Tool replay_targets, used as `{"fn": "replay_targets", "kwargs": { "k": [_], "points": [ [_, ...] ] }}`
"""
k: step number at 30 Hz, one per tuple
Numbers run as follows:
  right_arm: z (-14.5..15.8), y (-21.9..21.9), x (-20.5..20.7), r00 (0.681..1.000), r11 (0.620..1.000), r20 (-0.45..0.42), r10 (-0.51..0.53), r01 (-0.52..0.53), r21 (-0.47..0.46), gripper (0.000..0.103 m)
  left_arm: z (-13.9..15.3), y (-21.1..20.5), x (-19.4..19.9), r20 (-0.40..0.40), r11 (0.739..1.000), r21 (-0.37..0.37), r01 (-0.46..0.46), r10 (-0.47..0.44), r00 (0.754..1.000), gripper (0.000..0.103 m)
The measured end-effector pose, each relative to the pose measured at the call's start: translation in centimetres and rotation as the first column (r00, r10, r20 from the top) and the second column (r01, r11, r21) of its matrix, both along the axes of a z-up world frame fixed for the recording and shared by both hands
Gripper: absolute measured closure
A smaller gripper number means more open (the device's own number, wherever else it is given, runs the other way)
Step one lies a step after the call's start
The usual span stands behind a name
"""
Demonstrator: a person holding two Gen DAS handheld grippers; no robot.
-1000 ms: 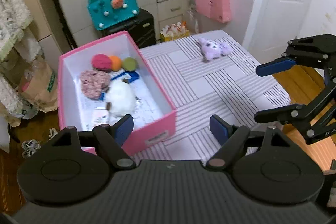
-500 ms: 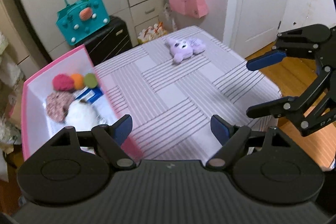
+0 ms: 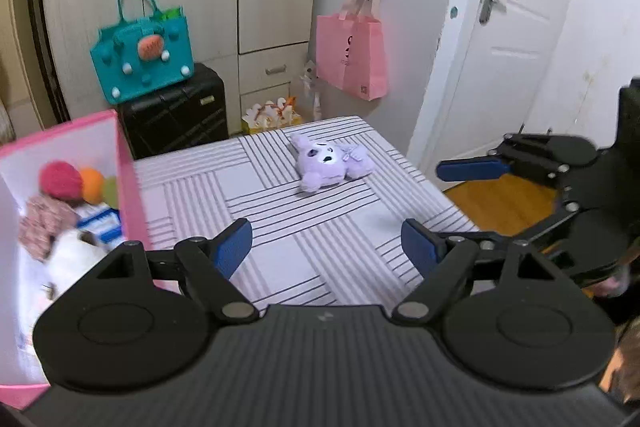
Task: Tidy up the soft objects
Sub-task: 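Move the right gripper back over the table toward the lavender plush toy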
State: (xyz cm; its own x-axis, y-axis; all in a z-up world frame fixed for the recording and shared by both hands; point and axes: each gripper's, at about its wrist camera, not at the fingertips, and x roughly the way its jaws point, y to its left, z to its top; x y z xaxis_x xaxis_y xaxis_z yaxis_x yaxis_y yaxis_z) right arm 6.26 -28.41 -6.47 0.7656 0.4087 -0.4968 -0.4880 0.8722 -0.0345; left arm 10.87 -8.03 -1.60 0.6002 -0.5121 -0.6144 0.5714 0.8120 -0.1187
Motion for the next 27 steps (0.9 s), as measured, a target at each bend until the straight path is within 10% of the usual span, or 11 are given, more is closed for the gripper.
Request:
{"fn": "replay_targets", "kwargs": {
  "k": [14, 27],
  "points": [
    [-3.6, -5.7, 8.2, 0.987, 0.977, -0.016, -0.161, 0.161, 0.139, 0.029, -5.8, -3.8, 6.5, -0.058, 0.984, -0.046, -0.170, 0.167, 0.984, 0.023],
    [-8.2, -7.0, 15.3, 0.999, 0.996, -0.028, 0.017, -0.019, -0.083, 0.028, -10.5, -7.1, 11.3, -0.174, 0.938, -0.165, -0.306, 0.278, 0.945, 0.025]
  ]
}}
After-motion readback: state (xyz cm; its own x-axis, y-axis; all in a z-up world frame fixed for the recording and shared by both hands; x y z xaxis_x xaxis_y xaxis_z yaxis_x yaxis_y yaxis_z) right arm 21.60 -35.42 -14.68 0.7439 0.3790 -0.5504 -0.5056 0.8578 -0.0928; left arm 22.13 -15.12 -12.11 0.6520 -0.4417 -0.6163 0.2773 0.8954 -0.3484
